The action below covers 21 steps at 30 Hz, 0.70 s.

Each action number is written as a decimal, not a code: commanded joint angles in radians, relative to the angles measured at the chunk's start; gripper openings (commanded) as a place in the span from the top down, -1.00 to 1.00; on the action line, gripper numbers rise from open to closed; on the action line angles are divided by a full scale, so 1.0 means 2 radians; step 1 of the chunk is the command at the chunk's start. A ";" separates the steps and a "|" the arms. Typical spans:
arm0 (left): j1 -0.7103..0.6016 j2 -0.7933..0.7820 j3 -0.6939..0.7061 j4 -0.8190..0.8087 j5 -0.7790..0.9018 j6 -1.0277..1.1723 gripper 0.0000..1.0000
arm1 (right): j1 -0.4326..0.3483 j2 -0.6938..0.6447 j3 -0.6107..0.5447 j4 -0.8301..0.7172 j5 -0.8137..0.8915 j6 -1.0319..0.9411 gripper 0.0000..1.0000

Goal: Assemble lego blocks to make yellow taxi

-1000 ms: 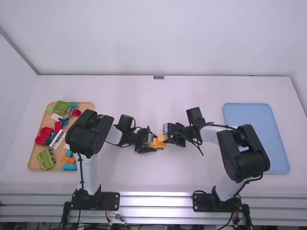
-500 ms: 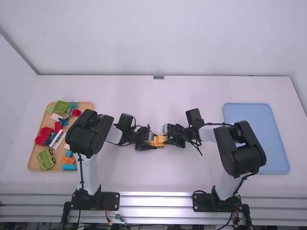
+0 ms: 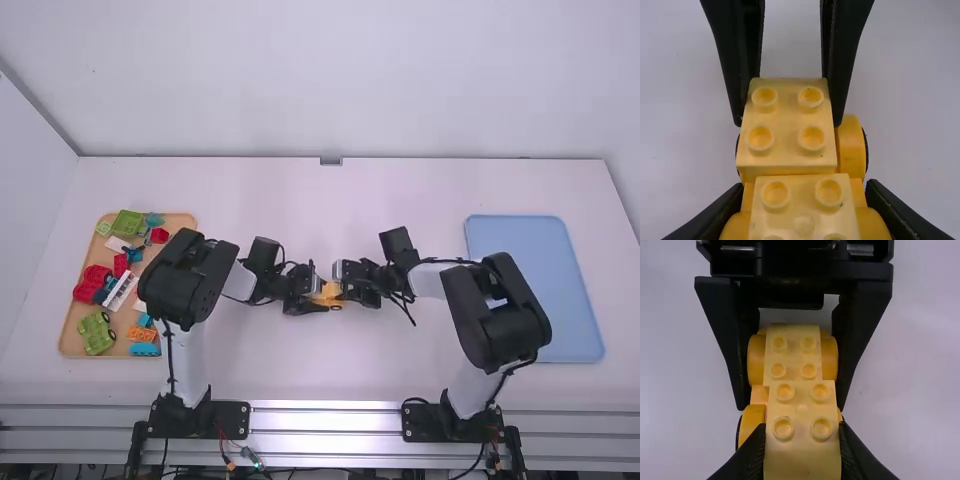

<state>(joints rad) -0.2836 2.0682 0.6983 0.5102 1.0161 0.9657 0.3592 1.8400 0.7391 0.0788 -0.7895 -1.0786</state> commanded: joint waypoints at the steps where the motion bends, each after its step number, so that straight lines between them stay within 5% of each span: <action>1: -0.008 0.005 0.005 0.002 0.006 -0.004 -0.08 | 0.010 0.003 -0.003 -0.004 0.014 0.013 0.95; 21: -0.008 0.005 0.011 0.000 -0.021 -0.017 -0.09 | 0.010 0.003 -0.003 -0.006 0.001 0.010 0.96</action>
<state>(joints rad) -0.2836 2.0682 0.7021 0.5106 1.0080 0.9543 0.3588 1.8400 0.7395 0.0788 -0.7860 -1.0752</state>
